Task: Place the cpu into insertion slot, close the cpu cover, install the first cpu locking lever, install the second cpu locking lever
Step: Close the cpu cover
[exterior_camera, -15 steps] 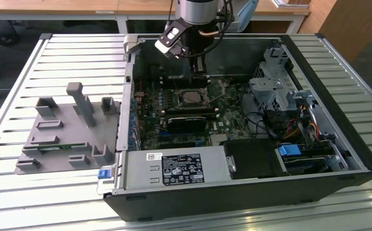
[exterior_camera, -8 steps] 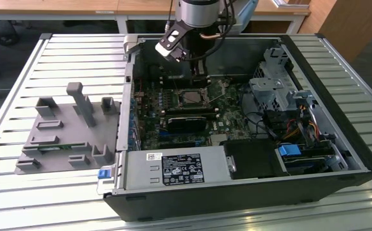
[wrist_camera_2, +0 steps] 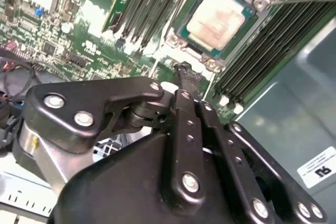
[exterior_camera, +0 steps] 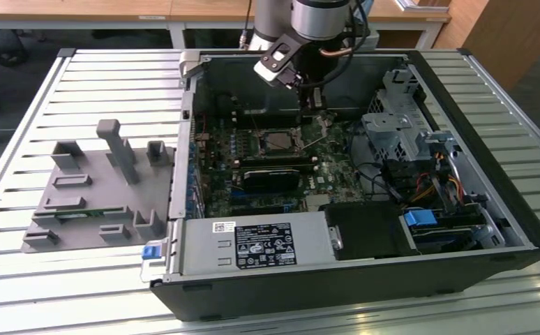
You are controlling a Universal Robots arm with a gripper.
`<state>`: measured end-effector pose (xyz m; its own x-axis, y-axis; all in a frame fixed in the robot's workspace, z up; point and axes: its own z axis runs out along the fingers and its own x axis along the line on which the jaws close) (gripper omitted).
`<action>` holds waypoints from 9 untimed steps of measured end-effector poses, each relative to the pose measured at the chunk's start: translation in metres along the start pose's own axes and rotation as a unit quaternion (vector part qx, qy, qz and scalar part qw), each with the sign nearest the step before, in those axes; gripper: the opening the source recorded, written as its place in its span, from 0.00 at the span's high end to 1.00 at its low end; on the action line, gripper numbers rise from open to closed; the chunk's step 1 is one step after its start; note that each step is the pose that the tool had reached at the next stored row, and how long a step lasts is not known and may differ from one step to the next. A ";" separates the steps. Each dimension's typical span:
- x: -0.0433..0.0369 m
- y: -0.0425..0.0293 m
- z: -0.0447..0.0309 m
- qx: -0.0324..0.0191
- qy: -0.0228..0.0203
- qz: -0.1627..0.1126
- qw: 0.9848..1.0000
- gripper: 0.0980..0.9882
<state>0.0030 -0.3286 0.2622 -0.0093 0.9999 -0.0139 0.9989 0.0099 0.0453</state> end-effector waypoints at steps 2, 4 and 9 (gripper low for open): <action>0.0000 0.0014 0.0000 0.000 0.002 0.000 1.000 0.99; 0.0000 0.0024 0.0001 0.000 0.007 0.000 1.000 0.99; -0.0001 0.0116 0.0006 0.000 0.008 0.000 1.000 0.99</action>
<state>0.0146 -0.3286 0.2621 -0.0107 0.9999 0.0022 0.9989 0.0106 0.0448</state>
